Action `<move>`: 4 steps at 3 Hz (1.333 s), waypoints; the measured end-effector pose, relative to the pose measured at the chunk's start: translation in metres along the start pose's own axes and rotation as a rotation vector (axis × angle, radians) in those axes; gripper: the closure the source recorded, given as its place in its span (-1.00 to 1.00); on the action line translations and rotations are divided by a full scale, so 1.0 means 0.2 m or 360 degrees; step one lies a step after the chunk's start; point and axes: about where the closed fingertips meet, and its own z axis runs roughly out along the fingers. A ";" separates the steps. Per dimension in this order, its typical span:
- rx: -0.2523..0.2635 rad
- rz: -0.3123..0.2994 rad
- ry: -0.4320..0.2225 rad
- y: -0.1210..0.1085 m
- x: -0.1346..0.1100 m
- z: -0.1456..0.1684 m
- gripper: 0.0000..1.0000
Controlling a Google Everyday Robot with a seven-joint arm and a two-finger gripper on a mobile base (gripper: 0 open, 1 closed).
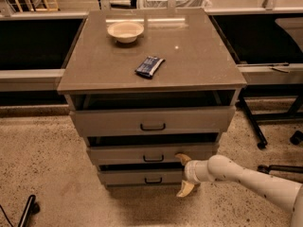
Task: Close middle drawer
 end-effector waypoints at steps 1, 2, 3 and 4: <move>-0.0042 -0.0044 -0.0042 0.01 -0.02 0.02 -1.00; -0.0008 -0.0087 -0.0130 -0.01 -0.07 -0.08 -1.00; 0.0030 -0.0271 -0.0317 0.02 -0.18 -0.29 -1.00; 0.0017 -0.0399 -0.0341 0.05 -0.20 -0.30 -1.00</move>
Offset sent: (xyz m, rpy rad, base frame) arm -0.0391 -0.0015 0.0935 0.1511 -0.2324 0.3248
